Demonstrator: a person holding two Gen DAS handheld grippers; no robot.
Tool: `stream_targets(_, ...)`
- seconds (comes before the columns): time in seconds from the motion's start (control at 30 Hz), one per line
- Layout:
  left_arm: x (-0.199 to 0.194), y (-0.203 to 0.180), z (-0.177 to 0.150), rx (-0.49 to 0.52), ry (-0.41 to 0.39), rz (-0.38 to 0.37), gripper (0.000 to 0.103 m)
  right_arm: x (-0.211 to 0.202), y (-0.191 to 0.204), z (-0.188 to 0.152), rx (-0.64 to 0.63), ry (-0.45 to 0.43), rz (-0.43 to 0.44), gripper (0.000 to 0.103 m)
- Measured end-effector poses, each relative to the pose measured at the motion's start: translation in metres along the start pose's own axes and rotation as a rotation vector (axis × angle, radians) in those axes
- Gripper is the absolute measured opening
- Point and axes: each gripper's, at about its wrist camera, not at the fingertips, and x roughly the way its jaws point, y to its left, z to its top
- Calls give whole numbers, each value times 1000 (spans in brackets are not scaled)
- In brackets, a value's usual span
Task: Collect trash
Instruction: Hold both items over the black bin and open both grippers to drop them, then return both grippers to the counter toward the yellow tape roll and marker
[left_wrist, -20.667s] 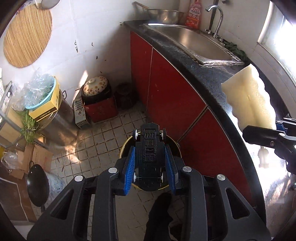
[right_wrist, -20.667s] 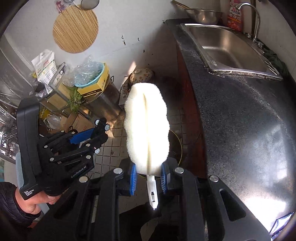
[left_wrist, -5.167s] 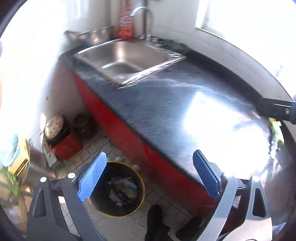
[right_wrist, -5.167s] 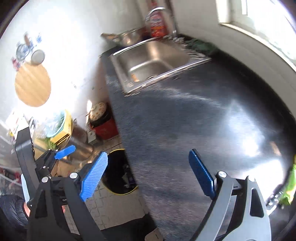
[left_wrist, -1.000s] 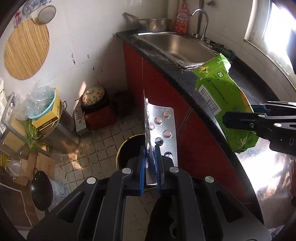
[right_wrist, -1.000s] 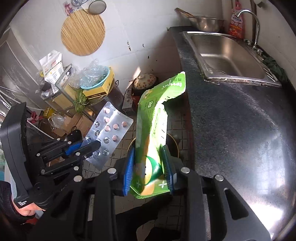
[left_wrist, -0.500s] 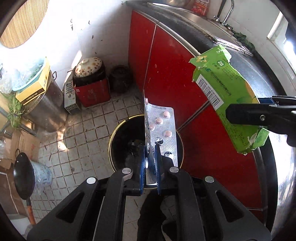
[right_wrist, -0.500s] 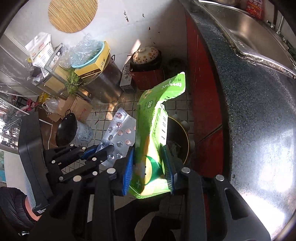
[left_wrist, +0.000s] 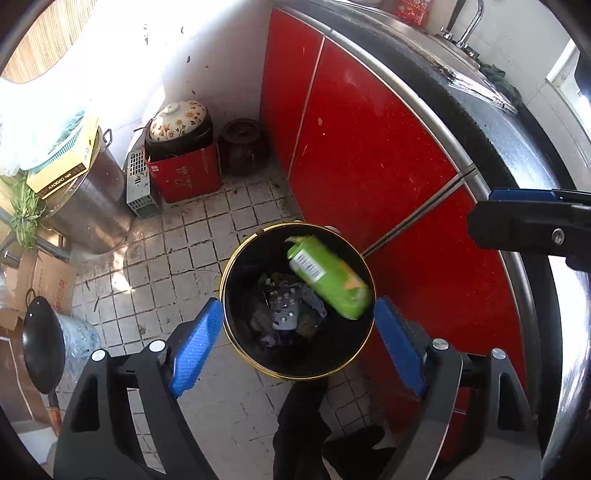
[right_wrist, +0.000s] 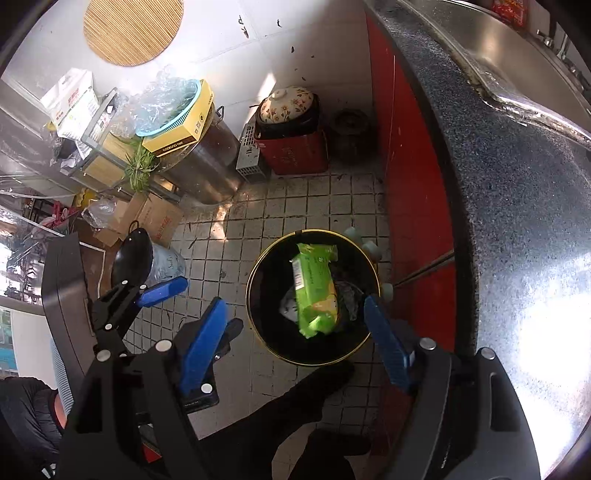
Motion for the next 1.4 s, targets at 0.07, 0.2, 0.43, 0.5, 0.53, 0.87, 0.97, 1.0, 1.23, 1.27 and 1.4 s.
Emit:
stream_targets(0.07,-1,-1,0,5,-2,-1,82,-5,-3,-2,10,-4,7,74)
stream_targets(0.2,-8,-8,2,22,-17,10,82,-22,-5,-4,21,-35,16,74)
stream_targets(0.43,-50,-42,19,107,-73,30,96,-104,-20,-24,87,-180,-9,89)
stream_targets(0.5,-67,-63,25,164,-98,6,96,-138,-33,-39,125,-235,-50,90)
stream_targets(0.53,-76,-76,28,200,-107,-6,96,-154,-41,-49,149,-261,-78,90)
stream_targets(0.87,-133,-273,18,650,-200,-305,96,-301,-135,-215,510,-466,-446,90)
stream_targets(0.97,-145,-339,-5,797,-205,-397,96,-335,-154,-271,630,-509,-522,90)
stream_targets(1.0,-149,-357,-13,832,-201,-425,96,-345,-157,-290,666,-525,-544,90)
stream_targets(1.23,-177,-452,-77,1036,-161,-575,96,-394,-160,-406,877,-603,-675,90)
stream_targets(1.27,-179,-463,-85,1059,-160,-581,96,-397,-160,-420,900,-609,-686,90)
stream_targets(1.4,-186,-488,-108,1127,-159,-599,96,-401,-160,-459,980,-623,-706,90)
